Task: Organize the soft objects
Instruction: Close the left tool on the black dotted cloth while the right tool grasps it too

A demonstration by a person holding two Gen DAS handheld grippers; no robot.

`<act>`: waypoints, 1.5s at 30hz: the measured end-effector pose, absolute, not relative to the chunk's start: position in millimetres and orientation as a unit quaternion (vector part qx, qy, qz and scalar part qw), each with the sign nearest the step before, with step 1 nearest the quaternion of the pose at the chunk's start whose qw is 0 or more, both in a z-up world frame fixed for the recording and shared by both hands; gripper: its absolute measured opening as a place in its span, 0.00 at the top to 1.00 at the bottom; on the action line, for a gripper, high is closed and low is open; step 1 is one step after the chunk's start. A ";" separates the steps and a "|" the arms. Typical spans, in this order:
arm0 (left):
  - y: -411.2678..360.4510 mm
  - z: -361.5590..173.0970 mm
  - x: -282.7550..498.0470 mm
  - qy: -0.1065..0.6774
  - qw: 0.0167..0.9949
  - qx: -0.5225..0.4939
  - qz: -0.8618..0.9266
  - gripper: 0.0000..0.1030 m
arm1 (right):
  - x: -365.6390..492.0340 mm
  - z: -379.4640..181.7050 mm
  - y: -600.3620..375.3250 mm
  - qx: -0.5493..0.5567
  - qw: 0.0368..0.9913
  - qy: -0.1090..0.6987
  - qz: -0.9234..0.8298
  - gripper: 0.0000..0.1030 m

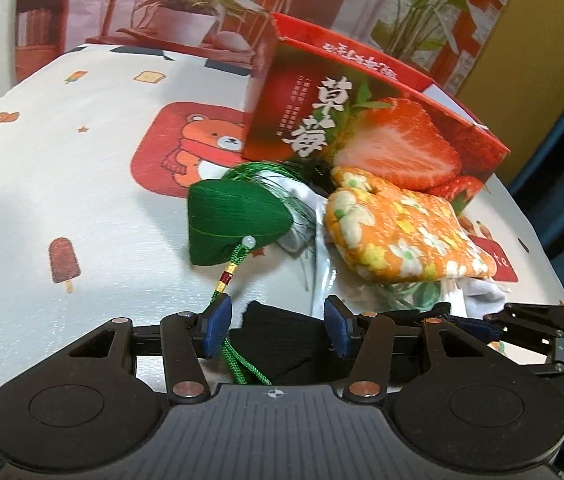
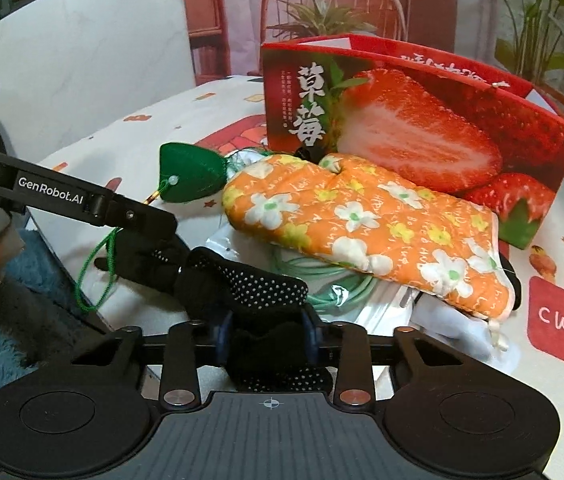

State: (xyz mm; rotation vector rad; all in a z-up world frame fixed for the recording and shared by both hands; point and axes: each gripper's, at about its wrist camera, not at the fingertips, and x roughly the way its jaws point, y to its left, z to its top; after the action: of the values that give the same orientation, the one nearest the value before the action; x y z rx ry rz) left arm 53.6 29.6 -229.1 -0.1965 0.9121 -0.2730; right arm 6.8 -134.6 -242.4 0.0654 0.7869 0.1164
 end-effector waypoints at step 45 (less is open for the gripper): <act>15.1 -228.9 46.4 0.417 0.880 -0.085 -0.214 0.81 | 3.8 -245.3 -172.9 0.138 0.925 0.354 -0.023 0.82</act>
State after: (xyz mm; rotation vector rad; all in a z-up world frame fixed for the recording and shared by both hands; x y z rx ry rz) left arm 46.4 15.2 -228.9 -0.1763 0.8685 -0.4452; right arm 3.8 -172.9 -245.3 0.2826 0.7262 -0.0464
